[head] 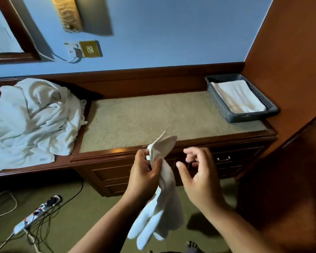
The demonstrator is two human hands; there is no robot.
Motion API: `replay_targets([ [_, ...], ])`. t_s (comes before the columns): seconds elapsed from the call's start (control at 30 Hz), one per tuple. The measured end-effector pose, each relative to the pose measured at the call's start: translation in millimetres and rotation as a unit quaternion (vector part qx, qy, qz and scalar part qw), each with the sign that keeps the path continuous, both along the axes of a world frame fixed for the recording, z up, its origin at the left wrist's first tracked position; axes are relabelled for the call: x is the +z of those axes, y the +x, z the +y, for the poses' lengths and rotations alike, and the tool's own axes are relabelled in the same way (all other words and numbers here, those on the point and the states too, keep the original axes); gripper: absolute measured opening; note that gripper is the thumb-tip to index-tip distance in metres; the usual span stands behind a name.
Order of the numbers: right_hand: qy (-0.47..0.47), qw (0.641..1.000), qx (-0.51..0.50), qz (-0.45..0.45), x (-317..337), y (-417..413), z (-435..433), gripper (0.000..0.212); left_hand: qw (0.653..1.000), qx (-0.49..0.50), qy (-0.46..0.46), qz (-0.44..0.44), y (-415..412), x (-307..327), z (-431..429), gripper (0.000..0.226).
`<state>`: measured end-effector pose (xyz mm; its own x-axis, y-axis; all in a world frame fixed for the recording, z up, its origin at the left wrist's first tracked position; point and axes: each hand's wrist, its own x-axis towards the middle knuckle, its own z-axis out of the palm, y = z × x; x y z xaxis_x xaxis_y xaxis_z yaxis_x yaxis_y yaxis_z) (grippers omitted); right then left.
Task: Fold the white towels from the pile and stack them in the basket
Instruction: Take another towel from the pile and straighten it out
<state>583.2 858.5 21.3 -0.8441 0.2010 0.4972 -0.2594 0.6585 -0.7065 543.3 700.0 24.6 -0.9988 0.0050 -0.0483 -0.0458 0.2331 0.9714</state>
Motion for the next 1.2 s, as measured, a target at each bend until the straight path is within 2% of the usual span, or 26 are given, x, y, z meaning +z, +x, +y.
replay_targets([
  [0.03, -0.019, 1.000, 0.014, -0.003, -8, 16, -6, 0.031, 1.000, 0.018, 0.010, -0.003, -2, 8, 8, 0.023],
  [0.1, -0.074, 0.993, 0.052, -0.080, -20, 43, -12, 0.040, 0.998, 0.026, 0.064, -0.006, -5, 21, 22, 0.043],
  [0.17, -0.109, 0.978, 0.069, -0.167, -29, 50, -3, 0.058, 0.991, -0.006, 0.132, -0.002, -6, 35, 33, 0.081],
  [0.2, -0.118, 0.972, 0.066, -0.192, -31, 47, 5, 0.063, 0.990, -0.029, 0.140, 0.009, -6, 41, 40, 0.094],
  [0.23, -0.128, 0.969, 0.061, -0.204, -29, 43, 15, 0.064, 0.989, -0.054, 0.138, 0.021, -4, 49, 47, 0.096],
  [0.3, -0.139, 0.972, 0.049, -0.185, -21, 31, 32, 0.050, 0.989, -0.084, 0.121, 0.034, -2, 63, 63, 0.082],
  [0.37, -0.153, 0.978, 0.030, -0.141, -16, 19, 46, 0.032, 0.990, -0.097, 0.072, 0.068, -1, 73, 76, 0.059],
  [0.47, -0.198, 0.976, 0.023, -0.091, -10, 4, 66, 0.029, 0.978, -0.080, -0.082, 0.176, -7, 77, 80, 0.032],
  [0.57, -0.233, 0.971, 0.040, -0.038, -2, -7, 91, 0.026, 0.936, -0.116, -0.231, 0.241, -11, 83, 76, 0.039],
  [0.63, -0.181, 0.981, 0.074, 0.002, 4, -13, 110, 0.025, 0.913, -0.105, -0.311, 0.241, -15, 79, 74, 0.042],
  [0.7, -0.114, 0.987, 0.114, 0.012, 6, -20, 127, 0.029, 0.897, -0.055, -0.357, 0.254, -21, 73, 76, 0.032],
  [0.8, -0.023, 0.984, 0.172, 0.042, 7, -25, 141, 0.020, 0.875, 0.003, -0.383, 0.296, -23, 65, 76, 0.016],
  [0.87, 0.010, 0.976, 0.210, 0.054, 6, -28, 150, 0.017, 0.842, 0.038, -0.424, 0.332, -23, 59, 74, 0.007],
  [0.93, 0.038, 0.969, 0.239, 0.053, 7, -29, 160, 0.025, 0.826, 0.064, -0.446, 0.338, -25, 58, 74, 0.015],
  [1.0, 0.063, 0.964, 0.255, 0.049, 10, -31, 172, 0.025, 0.828, 0.052, -0.439, 0.344, -32, 60, 75, 0.023],
  [1.1, 0.065, 0.966, 0.250, 0.025, 8, -38, 189, 0.009, 0.864, -0.087, -0.349, 0.352, -41, 67, 79, 0.029],
  [1.13, 0.063, 0.966, 0.252, 0.012, 4, -43, 196, 0.009, 0.877, -0.122, -0.320, 0.338, -42, 71, 83, 0.033],
  [1.2, 0.089, 0.963, 0.254, -0.005, -11, -53, 208, 0.014, 0.877, -0.150, -0.326, 0.321, -43, 76, 94, 0.040],
])
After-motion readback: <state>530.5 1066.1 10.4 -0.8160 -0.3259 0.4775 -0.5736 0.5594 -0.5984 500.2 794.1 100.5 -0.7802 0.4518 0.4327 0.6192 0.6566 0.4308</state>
